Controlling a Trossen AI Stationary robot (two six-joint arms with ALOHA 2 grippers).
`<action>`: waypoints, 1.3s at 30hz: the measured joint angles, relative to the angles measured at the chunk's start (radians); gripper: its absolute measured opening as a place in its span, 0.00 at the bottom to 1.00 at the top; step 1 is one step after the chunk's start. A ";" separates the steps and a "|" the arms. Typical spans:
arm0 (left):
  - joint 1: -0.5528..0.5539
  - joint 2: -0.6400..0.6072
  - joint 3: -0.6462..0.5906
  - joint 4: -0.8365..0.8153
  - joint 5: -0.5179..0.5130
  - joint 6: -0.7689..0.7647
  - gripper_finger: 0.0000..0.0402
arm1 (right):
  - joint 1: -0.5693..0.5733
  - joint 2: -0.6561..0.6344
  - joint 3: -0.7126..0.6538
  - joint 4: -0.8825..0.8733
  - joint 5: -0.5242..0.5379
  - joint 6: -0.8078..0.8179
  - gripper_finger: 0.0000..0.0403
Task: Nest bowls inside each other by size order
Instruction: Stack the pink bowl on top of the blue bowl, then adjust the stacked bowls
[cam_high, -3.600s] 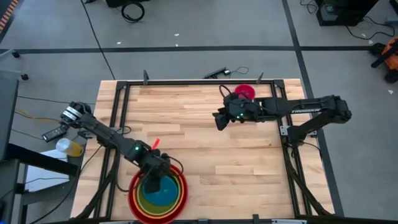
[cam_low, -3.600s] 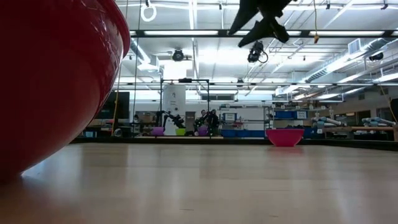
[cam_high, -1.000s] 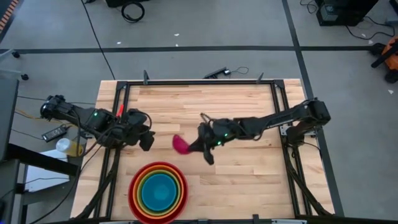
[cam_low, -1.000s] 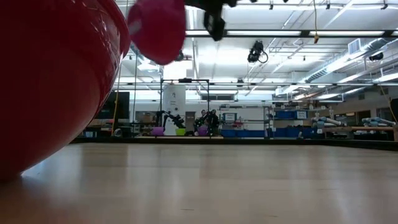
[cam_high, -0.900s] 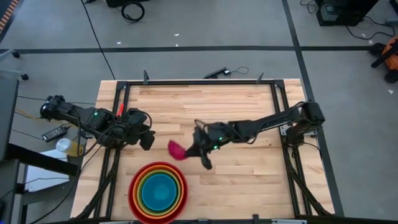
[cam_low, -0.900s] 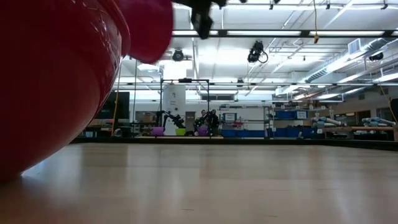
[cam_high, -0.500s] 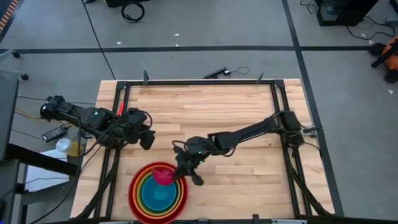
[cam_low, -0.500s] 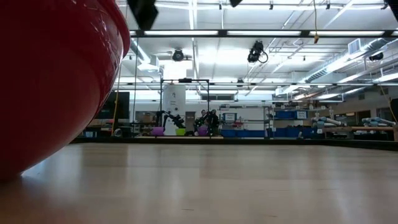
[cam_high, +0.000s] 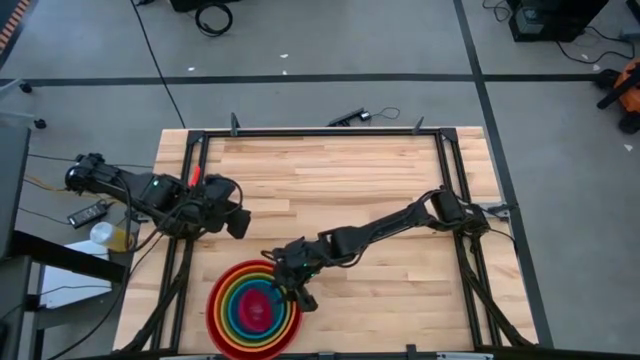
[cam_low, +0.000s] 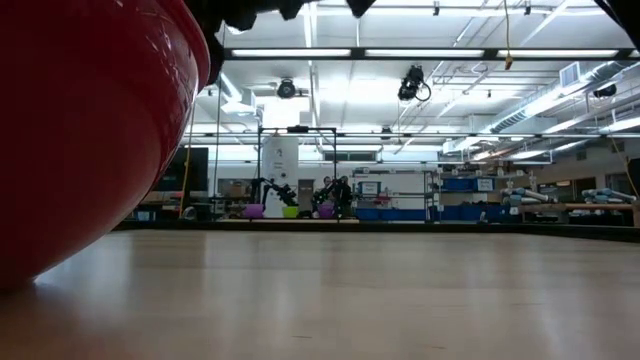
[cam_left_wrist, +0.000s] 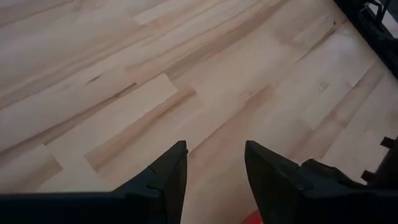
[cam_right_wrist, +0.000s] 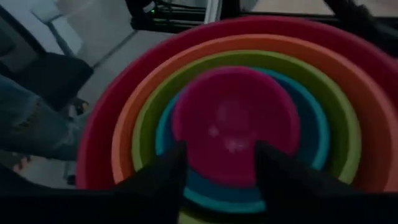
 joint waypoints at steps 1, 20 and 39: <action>-0.004 0.002 0.000 0.000 0.001 -0.010 0.40 | 0.001 -0.008 0.000 -0.012 0.021 -0.001 0.50; -0.329 0.336 -0.009 0.138 0.268 -0.242 0.40 | -0.131 -0.532 -0.351 -0.408 0.518 0.238 0.60; -0.237 0.485 -0.009 -0.232 0.277 -0.151 0.40 | -0.125 -1.016 -0.881 -0.312 0.636 0.587 0.60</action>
